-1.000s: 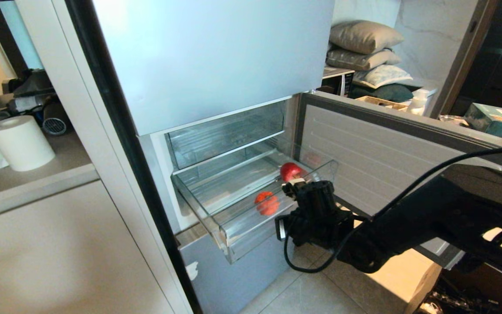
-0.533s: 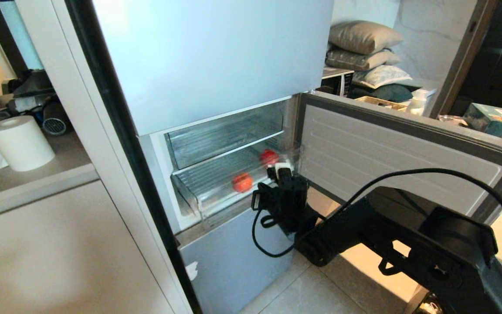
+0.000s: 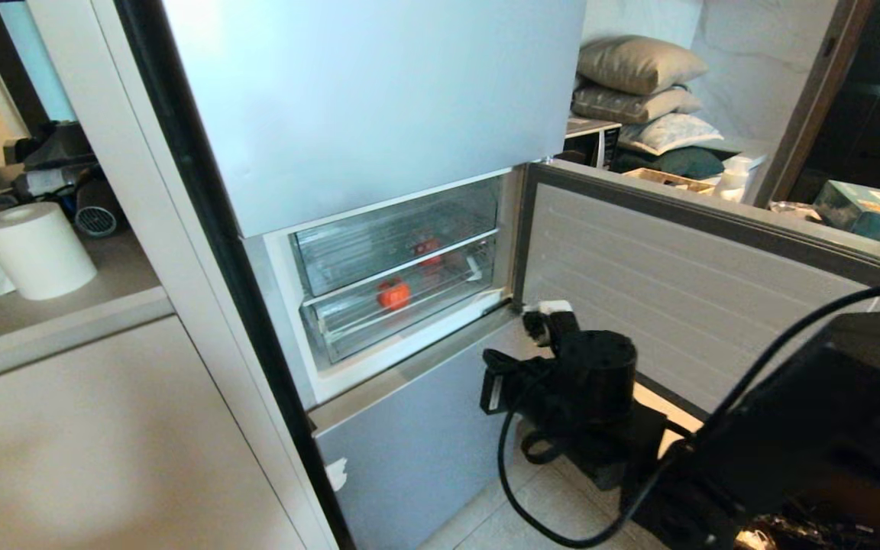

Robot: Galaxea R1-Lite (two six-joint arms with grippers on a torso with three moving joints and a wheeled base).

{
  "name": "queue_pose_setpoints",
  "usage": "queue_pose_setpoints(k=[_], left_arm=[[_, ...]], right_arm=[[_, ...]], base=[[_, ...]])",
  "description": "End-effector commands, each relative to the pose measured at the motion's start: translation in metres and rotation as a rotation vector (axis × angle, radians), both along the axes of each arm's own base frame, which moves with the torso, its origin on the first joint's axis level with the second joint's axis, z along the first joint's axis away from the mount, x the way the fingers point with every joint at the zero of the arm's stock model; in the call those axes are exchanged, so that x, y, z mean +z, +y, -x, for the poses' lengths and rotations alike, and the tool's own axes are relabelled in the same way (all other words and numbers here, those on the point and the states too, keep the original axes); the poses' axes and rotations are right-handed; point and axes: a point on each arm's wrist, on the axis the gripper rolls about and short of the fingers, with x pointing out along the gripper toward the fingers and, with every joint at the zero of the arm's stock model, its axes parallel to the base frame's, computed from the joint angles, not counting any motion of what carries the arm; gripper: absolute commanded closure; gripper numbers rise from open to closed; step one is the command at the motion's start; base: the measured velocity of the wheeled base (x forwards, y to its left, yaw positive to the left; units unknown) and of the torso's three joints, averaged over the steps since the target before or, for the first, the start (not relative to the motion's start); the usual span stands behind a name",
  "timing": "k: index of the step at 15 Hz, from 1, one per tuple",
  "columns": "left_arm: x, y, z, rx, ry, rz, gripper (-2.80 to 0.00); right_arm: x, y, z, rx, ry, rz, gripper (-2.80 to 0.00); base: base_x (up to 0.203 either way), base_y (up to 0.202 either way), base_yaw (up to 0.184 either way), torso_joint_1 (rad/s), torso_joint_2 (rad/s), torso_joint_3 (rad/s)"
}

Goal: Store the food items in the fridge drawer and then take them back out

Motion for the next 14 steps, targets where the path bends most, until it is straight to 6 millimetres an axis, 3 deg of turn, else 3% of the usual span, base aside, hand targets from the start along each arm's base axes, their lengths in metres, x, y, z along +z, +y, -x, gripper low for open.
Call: queue_pose_setpoints(k=[1,7,9,11,14], left_arm=[[0.0,0.0,0.0,0.0,-0.002,-0.001,0.0],[0.0,0.0,0.0,0.0,-0.001,-0.001,0.0],[0.0,0.0,0.0,0.0,-0.002,0.001,0.0],[0.0,0.0,0.0,0.0,-0.001,0.0,0.0],[0.0,0.0,0.0,0.0,-0.002,0.001,0.0]], right_arm=[[0.058,-0.04,0.049,0.013,-0.091,-0.084,0.0],[0.128,-0.142,0.153,-0.093,-0.277,-0.187,0.0],[0.135,-0.178,0.184,-0.21,-0.293,-0.177,0.0],[0.129,-0.211,0.207,-0.368,-0.278,-0.131,0.0],[0.129,-0.242,0.219,-0.704,-0.299,-0.088,0.0]], base=[[0.0,0.0,0.0,0.0,0.0,0.0],[0.0,0.0,0.0,0.0,0.0,0.0],[0.0,0.0,0.0,0.0,0.0,0.0],[0.0,0.0,0.0,0.0,0.0,0.0],[0.0,0.0,0.0,0.0,0.0,0.0]])
